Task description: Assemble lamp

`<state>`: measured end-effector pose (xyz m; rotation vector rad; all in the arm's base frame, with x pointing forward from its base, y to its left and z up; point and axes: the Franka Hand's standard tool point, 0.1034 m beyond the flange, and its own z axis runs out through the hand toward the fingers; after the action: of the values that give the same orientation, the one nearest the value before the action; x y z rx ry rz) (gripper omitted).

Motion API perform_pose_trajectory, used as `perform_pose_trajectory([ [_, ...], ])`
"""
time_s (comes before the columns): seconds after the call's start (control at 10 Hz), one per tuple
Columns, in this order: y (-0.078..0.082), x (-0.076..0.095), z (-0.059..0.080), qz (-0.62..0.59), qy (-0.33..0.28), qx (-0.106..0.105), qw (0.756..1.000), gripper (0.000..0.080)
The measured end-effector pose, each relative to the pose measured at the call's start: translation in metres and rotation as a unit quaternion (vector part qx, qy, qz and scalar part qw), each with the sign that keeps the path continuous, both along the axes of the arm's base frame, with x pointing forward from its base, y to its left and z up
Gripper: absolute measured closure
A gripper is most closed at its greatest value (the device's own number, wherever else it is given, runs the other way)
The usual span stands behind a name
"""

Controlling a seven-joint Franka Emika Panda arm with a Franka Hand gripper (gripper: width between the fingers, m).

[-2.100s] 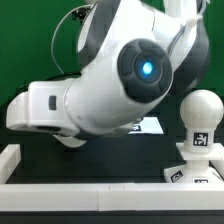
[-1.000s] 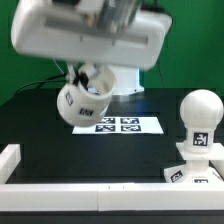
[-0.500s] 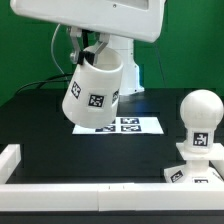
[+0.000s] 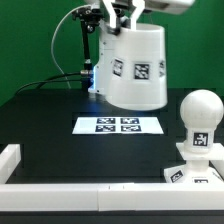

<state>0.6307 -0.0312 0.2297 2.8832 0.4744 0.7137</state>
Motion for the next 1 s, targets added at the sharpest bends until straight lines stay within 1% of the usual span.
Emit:
perform_pose_trajectory([
  [0.1, -0.008, -0.001, 0.000, -0.002, -0.030, -0.005, 1.000, 0.0757],
  [0.2, -0.005, -0.005, -0.005, -0.004, -0.013, 0.000, 1.000, 0.0757],
  [0.3, -0.001, -0.004, -0.002, -0.007, -0.014, 0.004, 1.000, 0.0757],
  [0.4, 0.016, -0.003, 0.007, -0.016, -0.021, 0.017, 0.999, 0.0757],
  [0.5, 0.024, -0.004, 0.018, -0.009, -0.026, 0.020, 0.999, 0.0757],
  [0.6, 0.027, -0.005, 0.027, -0.014, -0.021, 0.028, 0.999, 0.0757],
  [0.7, 0.037, -0.003, 0.039, -0.024, -0.022, 0.042, 0.999, 0.0757],
  [0.8, 0.051, -0.002, 0.043, -0.031, -0.025, 0.051, 0.998, 0.0757],
  [1.0, 0.075, -0.001, 0.036, -0.047, -0.022, 0.069, 0.996, 0.0757],
])
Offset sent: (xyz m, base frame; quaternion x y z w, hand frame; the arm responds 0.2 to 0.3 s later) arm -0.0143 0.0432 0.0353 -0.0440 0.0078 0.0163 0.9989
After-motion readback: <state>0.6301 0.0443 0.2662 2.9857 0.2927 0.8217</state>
